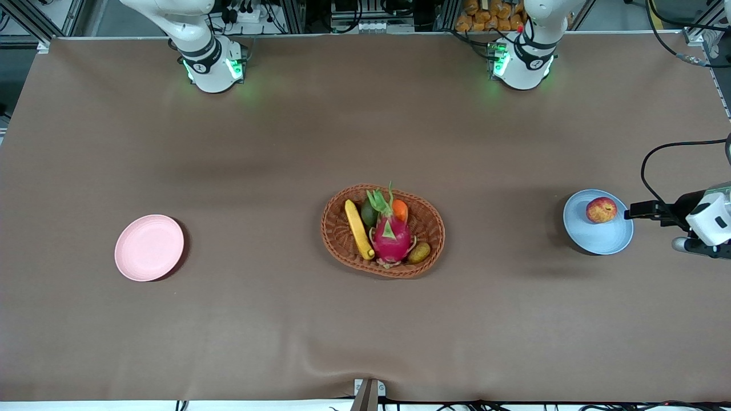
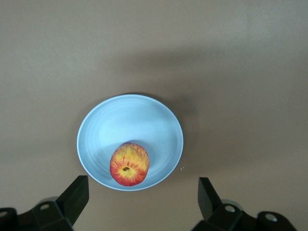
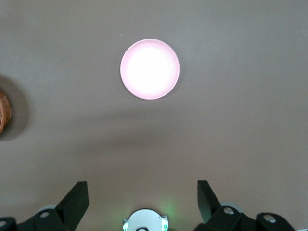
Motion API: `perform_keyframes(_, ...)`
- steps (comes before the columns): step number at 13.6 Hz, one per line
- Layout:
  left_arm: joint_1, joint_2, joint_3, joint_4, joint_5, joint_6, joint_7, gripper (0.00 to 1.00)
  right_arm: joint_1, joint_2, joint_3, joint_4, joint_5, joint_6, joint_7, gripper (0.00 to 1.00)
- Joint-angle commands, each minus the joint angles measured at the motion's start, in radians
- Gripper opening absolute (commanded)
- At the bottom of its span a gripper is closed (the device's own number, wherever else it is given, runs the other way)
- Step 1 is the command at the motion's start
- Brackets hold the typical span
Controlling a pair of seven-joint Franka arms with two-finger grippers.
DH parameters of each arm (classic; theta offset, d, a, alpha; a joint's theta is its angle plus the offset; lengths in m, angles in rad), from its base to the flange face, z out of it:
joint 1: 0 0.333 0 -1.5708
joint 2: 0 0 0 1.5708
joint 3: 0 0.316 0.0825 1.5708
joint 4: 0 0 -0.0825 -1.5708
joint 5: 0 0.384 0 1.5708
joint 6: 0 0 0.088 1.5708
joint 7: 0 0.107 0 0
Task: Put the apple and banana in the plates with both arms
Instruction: 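Open the left gripper and draw it back from the plate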
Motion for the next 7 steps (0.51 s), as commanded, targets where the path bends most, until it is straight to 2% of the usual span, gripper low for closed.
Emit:
perform_keyframes(1, 0.0, -0.01, -0.014, 0.042, 0.019, -0.026, 0.015, 1.0, 0.131, -0.025, -0.005, 0.018, -0.008, -0.024, -0.005, 1.0)
perform_keyframes(4, -0.003, -0.013, -0.023, 0.067, 0.019, -0.026, 0.015, 1.0, 0.292, -0.044, -0.008, 0.047, -0.009, -0.024, -0.005, 1.0)
perform_keyframes(7, -0.092, -0.037, 0.007, 0.101, 0.087, -0.026, 0.017, 1.0, 0.399, -0.033, 0.014, 0.05, -0.017, 0.008, -0.008, 1.0)
